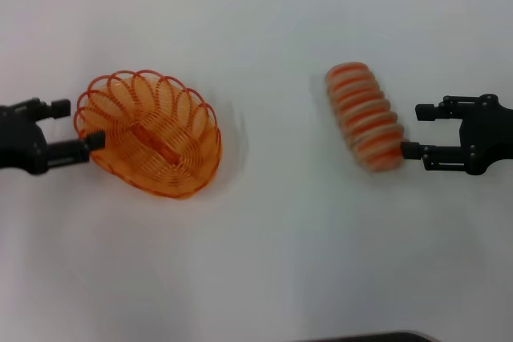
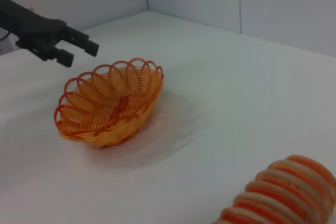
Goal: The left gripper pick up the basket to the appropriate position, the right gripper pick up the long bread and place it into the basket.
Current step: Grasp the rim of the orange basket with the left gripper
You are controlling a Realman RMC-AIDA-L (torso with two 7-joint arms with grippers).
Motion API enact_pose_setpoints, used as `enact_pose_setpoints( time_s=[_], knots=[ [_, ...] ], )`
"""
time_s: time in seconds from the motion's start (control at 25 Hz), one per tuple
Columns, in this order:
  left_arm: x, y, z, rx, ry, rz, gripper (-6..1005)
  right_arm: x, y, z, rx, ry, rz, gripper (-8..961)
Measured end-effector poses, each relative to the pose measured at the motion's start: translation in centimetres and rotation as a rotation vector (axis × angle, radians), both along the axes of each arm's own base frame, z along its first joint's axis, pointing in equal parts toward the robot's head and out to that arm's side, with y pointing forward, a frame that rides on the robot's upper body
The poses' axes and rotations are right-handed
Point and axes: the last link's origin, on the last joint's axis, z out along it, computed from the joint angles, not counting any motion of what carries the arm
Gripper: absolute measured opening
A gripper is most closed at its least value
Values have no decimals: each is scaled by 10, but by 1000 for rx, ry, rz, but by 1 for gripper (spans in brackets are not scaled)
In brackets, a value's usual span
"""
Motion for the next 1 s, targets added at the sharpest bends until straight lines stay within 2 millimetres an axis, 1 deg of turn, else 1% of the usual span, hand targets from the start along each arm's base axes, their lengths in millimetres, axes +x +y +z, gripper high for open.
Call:
enact_pose_setpoints(
  time_s=[0.12,0.16,0.24,0.28,0.32,0.4,0.6,0.68,0.72,1.0],
  knots=[
    [3,15,3,38,-3,55,839,-1,2,1,5,5,0,732],
    [5,24,4,56,-1,76,839,-2,2,1,6,8,1,732],
    [10,34,4,70,0,95,839,-4,4,2,12,15,2,732],
    [13,41,4,70,3,103,838,-5,7,3,16,21,1,732],
    [13,41,4,70,3,103,837,-5,7,3,16,21,1,732],
    [23,55,0,31,44,118,834,-7,9,4,23,26,1,732],
    [36,69,-6,-51,139,124,824,-9,12,5,30,30,6,731],
    [37,71,-6,-61,151,130,815,-9,13,6,33,31,6,731],
    [40,78,-4,-80,198,151,810,-9,13,6,35,32,6,731],
    [38,88,-7,-85,315,192,777,-9,14,7,42,34,4,733]
  ],
)
